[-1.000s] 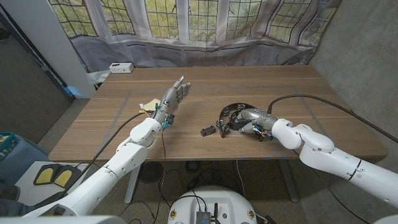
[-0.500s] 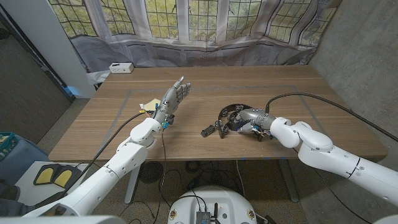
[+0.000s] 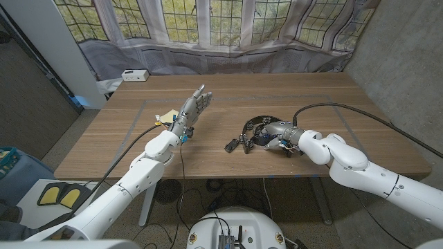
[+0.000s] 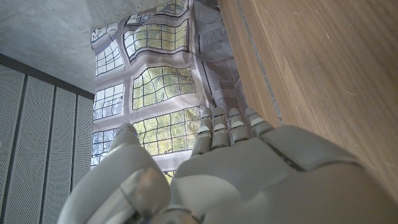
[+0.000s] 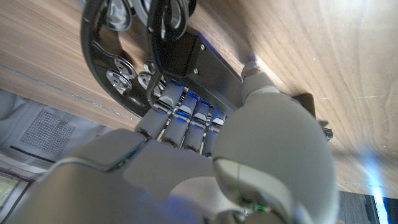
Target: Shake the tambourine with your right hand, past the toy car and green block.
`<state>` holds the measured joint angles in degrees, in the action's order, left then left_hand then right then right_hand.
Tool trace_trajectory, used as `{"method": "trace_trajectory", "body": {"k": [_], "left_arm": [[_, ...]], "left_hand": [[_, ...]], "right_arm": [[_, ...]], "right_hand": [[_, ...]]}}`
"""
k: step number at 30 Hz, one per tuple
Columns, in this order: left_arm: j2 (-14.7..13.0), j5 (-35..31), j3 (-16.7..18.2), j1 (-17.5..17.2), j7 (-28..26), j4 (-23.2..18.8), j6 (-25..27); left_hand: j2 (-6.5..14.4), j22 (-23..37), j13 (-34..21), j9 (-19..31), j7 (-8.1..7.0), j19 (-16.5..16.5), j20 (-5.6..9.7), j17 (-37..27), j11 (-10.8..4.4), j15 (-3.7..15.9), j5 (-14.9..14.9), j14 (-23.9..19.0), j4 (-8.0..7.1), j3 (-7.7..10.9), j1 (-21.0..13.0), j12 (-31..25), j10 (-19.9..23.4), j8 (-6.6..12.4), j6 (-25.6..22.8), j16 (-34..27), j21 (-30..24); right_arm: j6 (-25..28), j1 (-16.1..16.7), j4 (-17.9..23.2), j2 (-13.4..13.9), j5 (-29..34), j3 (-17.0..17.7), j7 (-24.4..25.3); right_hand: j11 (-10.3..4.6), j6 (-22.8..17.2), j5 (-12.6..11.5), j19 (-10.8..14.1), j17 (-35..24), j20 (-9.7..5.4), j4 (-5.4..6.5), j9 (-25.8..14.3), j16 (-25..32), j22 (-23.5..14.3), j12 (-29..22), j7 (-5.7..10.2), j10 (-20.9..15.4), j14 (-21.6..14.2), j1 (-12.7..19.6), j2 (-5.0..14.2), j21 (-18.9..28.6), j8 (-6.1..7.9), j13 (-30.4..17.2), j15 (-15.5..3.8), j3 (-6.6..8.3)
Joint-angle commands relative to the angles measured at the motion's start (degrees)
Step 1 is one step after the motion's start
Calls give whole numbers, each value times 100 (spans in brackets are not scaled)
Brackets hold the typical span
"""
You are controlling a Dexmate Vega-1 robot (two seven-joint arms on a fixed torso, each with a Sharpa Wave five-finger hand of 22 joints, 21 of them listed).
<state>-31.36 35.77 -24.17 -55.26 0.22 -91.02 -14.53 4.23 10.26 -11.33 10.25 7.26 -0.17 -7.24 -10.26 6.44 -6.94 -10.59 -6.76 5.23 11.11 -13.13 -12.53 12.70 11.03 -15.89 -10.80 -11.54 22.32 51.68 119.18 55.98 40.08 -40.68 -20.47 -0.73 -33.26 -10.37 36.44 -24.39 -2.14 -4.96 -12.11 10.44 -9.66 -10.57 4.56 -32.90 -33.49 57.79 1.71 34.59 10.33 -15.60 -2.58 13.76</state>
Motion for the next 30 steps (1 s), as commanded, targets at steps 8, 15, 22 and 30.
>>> {"method": "trace_trajectory", "body": {"k": [8,15,22,30], "left_arm": [[-13,25,-1,-6,9,-13,35],[-24,30,3,-11,19,-21,34],[-36,30,15,-14,25,-34,20],[-41,28,20,-3,39,-32,9]], "left_hand": [[32,10,-13,11,11,-2,-23,-13,-5,-24,5,-16,19,14,26,8,41,2,-62,-5,23],[34,10,-13,12,10,0,-29,-13,-1,-20,5,-17,20,16,26,7,45,4,-73,-5,22],[36,10,-14,12,10,1,-32,-13,-7,-21,5,-18,22,18,26,7,46,3,-74,-6,21],[40,10,-14,12,8,3,-29,-13,6,-10,5,-18,25,22,25,9,42,1,-74,-5,19]], "right_arm": [[335,20,303,3,692,-45,-491],[324,124,525,67,820,91,-455],[232,217,686,104,859,252,-362],[169,298,797,96,846,420,-285]], "right_hand": [[131,483,-69,-631,142,157,-78,-10,-46,-3,10,-135,584,845,-282,-187,-452,35,33,170,-67],[164,551,-84,-716,182,179,-93,-6,-37,0,-2,-151,639,963,-309,-200,-529,40,53,184,-60],[141,529,-90,-682,197,162,-83,-5,-4,0,-19,-168,635,940,-341,-183,-538,62,62,165,-54],[139,522,-93,-655,216,153,-67,-4,25,0,-47,-183,596,921,-390,-167,-554,77,74,152,-53]]}}
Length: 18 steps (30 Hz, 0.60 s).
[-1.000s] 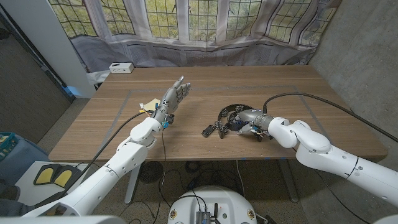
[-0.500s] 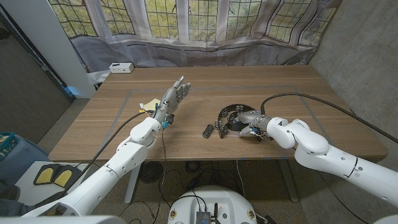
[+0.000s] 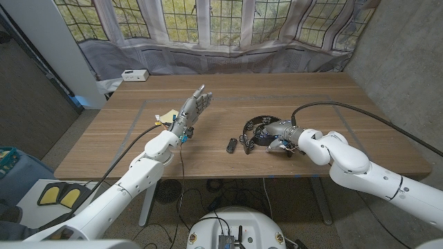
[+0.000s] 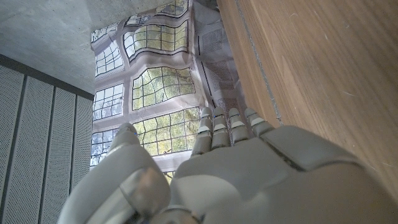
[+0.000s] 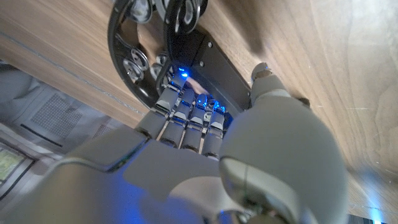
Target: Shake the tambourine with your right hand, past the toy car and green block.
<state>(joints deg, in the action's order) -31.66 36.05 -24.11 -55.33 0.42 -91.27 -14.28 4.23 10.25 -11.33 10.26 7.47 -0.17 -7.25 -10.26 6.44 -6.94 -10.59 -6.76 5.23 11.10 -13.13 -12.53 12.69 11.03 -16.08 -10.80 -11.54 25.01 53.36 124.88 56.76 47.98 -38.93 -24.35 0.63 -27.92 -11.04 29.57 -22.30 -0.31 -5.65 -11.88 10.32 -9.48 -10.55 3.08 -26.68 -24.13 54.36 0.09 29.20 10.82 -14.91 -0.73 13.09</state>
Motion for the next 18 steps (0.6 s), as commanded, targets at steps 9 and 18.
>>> {"method": "trace_trajectory", "body": {"k": [9,18], "left_arm": [[-1,21,9,30,51,30,-8],[-15,17,19,43,69,49,-22]], "left_hand": [[43,10,-15,12,-10,7,-30,-13,1,-10,5,-21,29,26,23,7,48,0,-60,-6,18],[47,10,-15,13,-20,6,-34,-13,-1,-13,6,-20,32,30,22,11,41,2,-71,-6,17]], "right_arm": [[-113,226,350,19,145,376,195],[-59,443,482,9,189,571,518]], "right_hand": [[6,10,-31,53,26,-35,8,-25,52,-18,-52,-17,-6,-17,-81,9,-34,29,16,-31,20],[-21,126,-36,-164,99,42,18,-19,21,-13,-51,-28,79,164,-186,23,-208,23,50,-32,30]]}}
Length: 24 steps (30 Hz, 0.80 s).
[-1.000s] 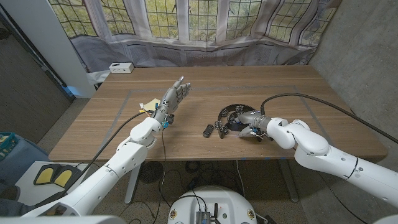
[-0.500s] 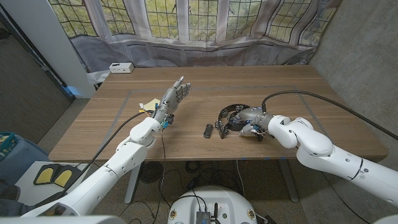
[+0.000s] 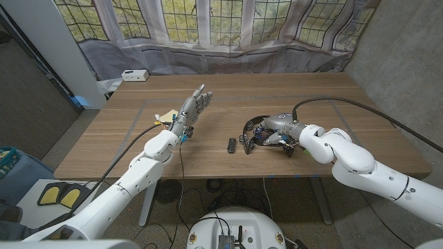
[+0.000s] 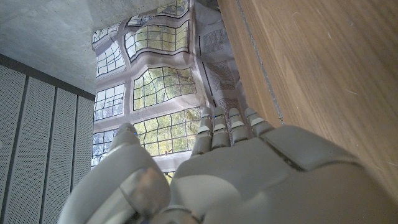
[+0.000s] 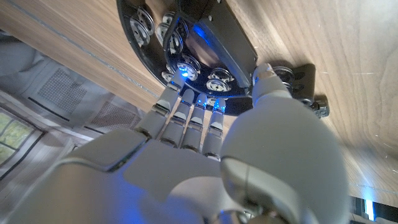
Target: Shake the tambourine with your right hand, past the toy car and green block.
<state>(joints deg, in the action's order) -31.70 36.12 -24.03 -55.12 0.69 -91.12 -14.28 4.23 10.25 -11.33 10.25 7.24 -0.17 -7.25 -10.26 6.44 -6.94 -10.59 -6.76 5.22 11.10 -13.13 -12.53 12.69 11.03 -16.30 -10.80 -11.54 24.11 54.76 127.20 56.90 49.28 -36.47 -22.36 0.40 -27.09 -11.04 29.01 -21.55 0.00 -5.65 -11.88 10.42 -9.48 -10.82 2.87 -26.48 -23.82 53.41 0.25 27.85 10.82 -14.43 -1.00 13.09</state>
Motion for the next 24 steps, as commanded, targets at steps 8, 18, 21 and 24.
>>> {"method": "trace_trajectory", "body": {"k": [8,18,21,24], "left_arm": [[-19,38,33,31,76,60,-39],[-48,78,64,26,107,81,-30],[-55,94,74,28,135,104,-41],[-59,105,81,31,168,125,-66]], "left_hand": [[49,10,-15,13,0,7,-34,-13,6,-17,6,-24,36,33,21,11,40,3,-57,-7,17],[51,10,-15,13,-9,10,-26,-13,33,-14,7,-21,38,36,21,11,41,4,-65,-5,16],[52,10,-16,13,-5,11,-18,-13,39,-8,7,-21,39,37,21,11,42,2,-62,-6,15],[52,10,-16,13,-9,11,-17,-12,34,-10,7,-22,40,38,21,12,41,1,-63,-6,15]], "right_arm": [[113,490,370,-43,-262,601,506],[87,684,356,-116,-685,753,1010],[18,774,330,-136,-837,824,1286],[-104,916,281,-173,-976,921,1725]], "right_hand": [[194,486,-47,-441,157,15,40,1,-30,-9,58,-214,558,652,-310,22,-389,-47,80,76,34],[409,1464,-59,-1587,424,-80,34,46,-24,-12,44,-436,1582,1769,-679,93,-1259,-49,260,254,79],[454,1626,-59,-1886,485,-89,45,55,-42,-16,55,-474,1850,2077,-797,107,-1467,-49,287,277,78],[462,1642,-56,-2129,518,-111,46,59,-46,-20,44,-478,1950,2244,-854,114,-1595,-26,297,299,80]]}}
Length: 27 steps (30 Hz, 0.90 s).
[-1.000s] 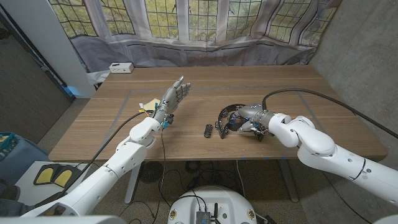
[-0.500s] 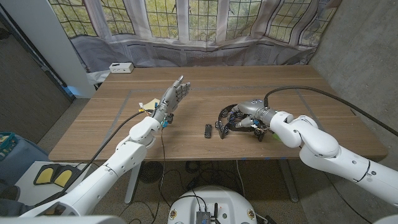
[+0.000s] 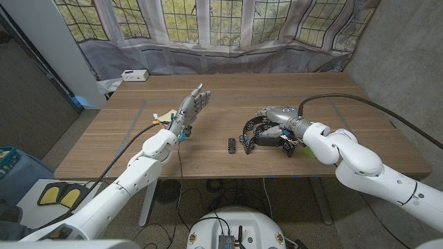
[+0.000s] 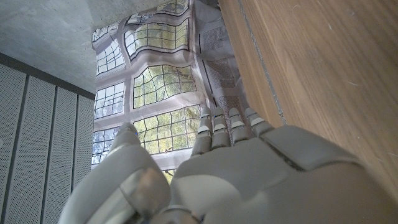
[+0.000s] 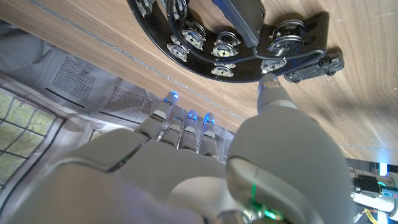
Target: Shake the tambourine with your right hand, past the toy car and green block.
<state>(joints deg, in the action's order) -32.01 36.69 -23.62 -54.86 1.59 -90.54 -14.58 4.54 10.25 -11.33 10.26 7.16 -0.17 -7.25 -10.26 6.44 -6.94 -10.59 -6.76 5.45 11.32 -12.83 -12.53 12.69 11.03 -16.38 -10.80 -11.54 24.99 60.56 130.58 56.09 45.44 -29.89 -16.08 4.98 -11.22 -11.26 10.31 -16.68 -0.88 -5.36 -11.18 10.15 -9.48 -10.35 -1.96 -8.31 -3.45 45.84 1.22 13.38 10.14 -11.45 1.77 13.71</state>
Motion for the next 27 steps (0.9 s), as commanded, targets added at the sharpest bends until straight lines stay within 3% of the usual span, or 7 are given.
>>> {"method": "trace_trajectory", "body": {"k": [1,4,9,17,22,27], "left_arm": [[-32,52,42,8,93,74,-43],[-42,79,52,9,133,88,-49],[-72,122,69,5,220,117,-68],[-141,227,121,-26,378,152,-96],[-179,263,159,-48,431,150,-123],[-192,281,191,-55,453,161,-161]], "left_hand": [[22,10,-16,13,2,13,-14,-12,38,-14,7,-23,18,16,-10,12,40,0,-52,-6,14],[22,10,-16,13,0,13,-14,-12,33,-11,7,-23,19,17,-10,12,41,-2,-51,-6,14],[24,10,-16,13,-1,14,-14,-12,33,-11,8,-25,20,19,-11,11,42,-2,-53,-6,14],[26,10,-16,13,-3,12,-14,-12,34,-1,8,-23,22,22,-11,13,39,-4,-51,-5,15],[27,10,-16,13,5,22,-14,-12,29,8,8,-22,27,25,-14,14,37,-45,55,-5,11],[26,9,-15,12,50,70,44,-11,18,33,9,-31,36,31,-20,21,23,-96,231,-6,-5]], "right_arm": [[-239,377,-75,-107,-658,299,1224],[-348,487,-123,-166,-784,371,1600],[-529,568,-207,-242,-1082,454,1934],[-905,713,-373,-489,-1638,616,2587],[-946,729,-455,-662,-1648,583,2978],[-1149,776,-561,-768,-1926,693,3251]], "right_hand": [[5,50,-34,-295,36,-34,17,-10,-16,-21,-8,6,139,221,-106,19,-166,46,1,23,19],[-12,-55,-31,-502,77,-23,14,-5,50,-27,-86,56,17,177,-173,17,-251,101,9,5,19],[-41,-194,-29,-563,111,-5,3,-2,87,-31,-127,99,-79,111,-207,11,-264,153,14,-32,22],[-31,-134,-31,-394,150,-1,-14,-1,77,-32,-100,95,2,164,-239,10,-197,120,16,-32,32],[-128,229,-28,-3,226,-30,-65,0,100,-24,-79,120,86,167,-272,17,-100,23,24,-102,66],[-144,520,-14,42,253,-45,-38,1,118,-22,-47,31,191,165,-374,37,-125,-22,30,-120,58]]}}
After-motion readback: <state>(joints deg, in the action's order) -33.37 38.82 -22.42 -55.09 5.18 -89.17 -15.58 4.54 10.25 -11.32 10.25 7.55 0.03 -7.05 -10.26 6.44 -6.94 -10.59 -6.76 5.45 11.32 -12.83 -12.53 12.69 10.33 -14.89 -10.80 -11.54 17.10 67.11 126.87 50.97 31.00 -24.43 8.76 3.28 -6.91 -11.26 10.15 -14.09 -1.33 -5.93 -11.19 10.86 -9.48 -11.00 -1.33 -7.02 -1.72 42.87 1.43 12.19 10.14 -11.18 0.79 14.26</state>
